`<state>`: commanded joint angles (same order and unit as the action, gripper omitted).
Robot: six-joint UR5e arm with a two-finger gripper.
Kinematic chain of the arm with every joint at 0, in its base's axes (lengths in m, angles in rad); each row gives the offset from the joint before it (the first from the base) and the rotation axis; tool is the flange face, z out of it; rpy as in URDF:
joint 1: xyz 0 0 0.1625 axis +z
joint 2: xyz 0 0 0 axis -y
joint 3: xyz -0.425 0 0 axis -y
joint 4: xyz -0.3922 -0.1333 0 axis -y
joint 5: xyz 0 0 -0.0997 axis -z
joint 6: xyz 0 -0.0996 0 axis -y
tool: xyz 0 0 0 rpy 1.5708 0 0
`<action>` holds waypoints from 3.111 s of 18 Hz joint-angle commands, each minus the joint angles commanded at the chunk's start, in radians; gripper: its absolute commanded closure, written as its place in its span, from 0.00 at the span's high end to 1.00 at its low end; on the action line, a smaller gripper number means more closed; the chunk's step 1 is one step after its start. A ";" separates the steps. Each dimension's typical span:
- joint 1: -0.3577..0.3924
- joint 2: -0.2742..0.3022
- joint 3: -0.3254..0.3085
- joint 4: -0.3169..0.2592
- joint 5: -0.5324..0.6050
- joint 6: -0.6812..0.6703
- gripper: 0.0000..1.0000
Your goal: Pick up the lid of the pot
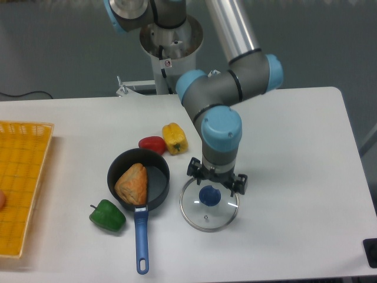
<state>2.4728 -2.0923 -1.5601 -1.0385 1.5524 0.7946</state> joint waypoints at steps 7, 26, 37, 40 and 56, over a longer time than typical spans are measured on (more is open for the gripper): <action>0.002 -0.020 -0.005 0.005 0.000 0.003 1.00; -0.015 -0.032 -0.018 -0.003 -0.021 0.006 1.00; -0.012 -0.023 -0.034 -0.002 -0.020 0.011 0.99; -0.012 -0.026 -0.032 -0.002 -0.025 0.011 0.97; -0.011 -0.032 -0.028 0.000 -0.029 0.011 0.73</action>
<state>2.4620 -2.1246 -1.5877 -1.0385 1.5232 0.8053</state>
